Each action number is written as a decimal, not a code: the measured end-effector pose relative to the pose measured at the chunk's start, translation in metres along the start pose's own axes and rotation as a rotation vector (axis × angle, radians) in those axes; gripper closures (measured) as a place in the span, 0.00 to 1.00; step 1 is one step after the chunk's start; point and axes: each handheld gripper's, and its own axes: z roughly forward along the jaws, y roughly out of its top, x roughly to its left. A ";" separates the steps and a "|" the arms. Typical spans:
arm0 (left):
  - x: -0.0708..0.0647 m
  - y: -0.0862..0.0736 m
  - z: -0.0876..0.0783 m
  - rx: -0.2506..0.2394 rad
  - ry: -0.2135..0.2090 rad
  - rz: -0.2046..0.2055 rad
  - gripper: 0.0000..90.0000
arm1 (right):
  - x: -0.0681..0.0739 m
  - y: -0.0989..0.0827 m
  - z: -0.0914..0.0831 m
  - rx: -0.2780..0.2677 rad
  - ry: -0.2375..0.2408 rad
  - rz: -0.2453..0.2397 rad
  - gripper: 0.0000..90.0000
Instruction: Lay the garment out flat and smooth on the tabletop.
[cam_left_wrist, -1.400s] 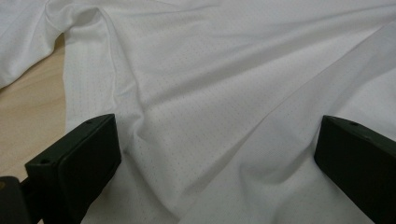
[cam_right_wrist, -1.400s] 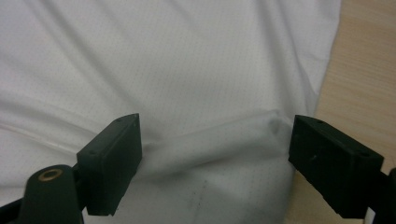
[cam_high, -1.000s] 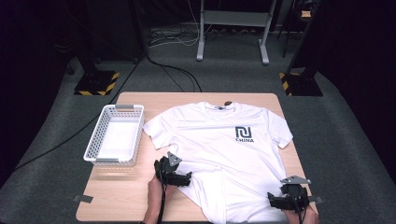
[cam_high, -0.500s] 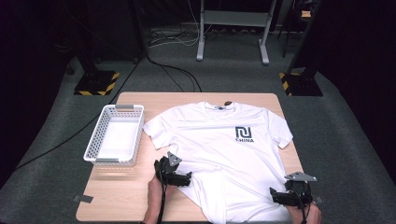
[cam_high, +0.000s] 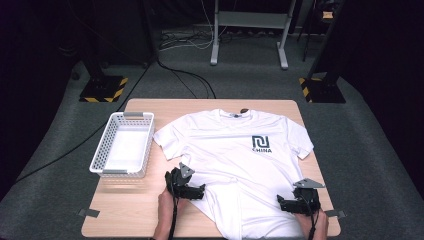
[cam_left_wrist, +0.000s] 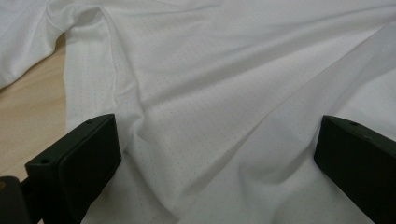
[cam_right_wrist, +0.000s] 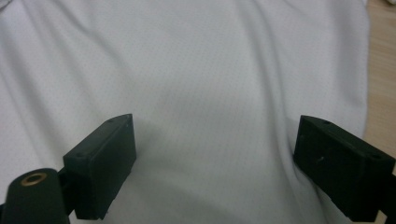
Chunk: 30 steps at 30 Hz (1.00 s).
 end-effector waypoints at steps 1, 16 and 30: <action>0.000 0.000 0.000 0.000 0.000 0.000 0.00 | -0.002 -0.004 -0.002 -0.013 -0.004 0.001 0.13; -0.050 0.033 -0.014 -0.060 -0.090 0.108 0.27 | -0.012 -0.005 0.000 -0.038 -0.021 0.018 0.09; -0.066 0.032 0.009 0.025 -0.092 0.119 0.86 | -0.012 -0.010 0.000 -0.078 -0.019 0.023 0.10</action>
